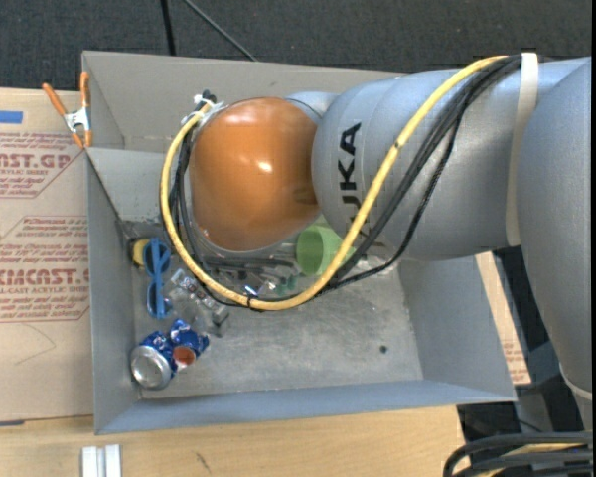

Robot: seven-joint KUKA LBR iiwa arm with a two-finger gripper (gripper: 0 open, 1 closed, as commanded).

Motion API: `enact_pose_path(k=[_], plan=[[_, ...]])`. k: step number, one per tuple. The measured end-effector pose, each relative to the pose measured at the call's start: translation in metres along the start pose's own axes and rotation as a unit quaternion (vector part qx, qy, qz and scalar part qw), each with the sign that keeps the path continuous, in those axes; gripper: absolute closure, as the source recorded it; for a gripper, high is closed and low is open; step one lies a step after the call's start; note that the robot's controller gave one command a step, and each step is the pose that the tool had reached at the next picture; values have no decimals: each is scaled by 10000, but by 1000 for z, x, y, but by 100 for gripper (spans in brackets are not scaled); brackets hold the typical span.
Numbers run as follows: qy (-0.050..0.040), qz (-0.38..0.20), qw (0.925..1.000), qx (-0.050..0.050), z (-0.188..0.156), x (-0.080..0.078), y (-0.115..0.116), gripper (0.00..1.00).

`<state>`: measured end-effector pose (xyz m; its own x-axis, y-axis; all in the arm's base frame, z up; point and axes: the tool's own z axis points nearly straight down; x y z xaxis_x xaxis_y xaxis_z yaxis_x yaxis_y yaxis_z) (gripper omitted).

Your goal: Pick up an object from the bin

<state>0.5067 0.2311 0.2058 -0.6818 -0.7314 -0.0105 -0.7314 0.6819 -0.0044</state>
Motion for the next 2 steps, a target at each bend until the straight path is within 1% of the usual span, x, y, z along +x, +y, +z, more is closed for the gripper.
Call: enact_pose_path(k=[1, 2], plan=[[37, -9, 10000, -27, 5, 1, 2, 0], [81, -8, 10000, -47, 119, 17, 10, 0]])
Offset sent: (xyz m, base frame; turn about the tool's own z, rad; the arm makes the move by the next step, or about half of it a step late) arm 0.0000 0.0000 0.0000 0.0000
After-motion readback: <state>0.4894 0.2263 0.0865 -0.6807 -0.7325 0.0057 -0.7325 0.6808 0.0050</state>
